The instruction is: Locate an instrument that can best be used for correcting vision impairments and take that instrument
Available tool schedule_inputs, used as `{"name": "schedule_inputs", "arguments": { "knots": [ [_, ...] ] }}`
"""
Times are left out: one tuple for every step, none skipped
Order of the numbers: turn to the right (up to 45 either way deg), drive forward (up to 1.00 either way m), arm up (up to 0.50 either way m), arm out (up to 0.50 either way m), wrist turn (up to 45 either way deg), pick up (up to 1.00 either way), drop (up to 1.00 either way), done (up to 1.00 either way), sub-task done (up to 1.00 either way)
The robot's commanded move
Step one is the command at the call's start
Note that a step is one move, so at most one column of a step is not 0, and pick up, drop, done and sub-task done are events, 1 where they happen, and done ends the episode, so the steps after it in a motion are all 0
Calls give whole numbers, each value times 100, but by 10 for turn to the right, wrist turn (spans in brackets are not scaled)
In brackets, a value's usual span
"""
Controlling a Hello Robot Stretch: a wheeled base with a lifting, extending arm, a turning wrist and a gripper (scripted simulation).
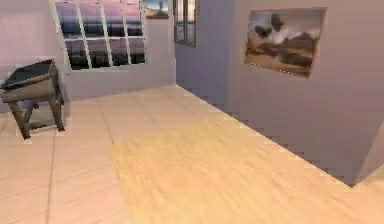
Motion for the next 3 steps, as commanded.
{"name": "schedule_inputs", "arguments": {
  "knots": [
    [450, 0, 0, 0, 0, 0, 0, 0, 0],
    [450, 0, 0, 0, 0, 0, 0, 0, 0],
    [450, 0, 0, 0, 0, 0, 0, 0, 0]
  ]
}}
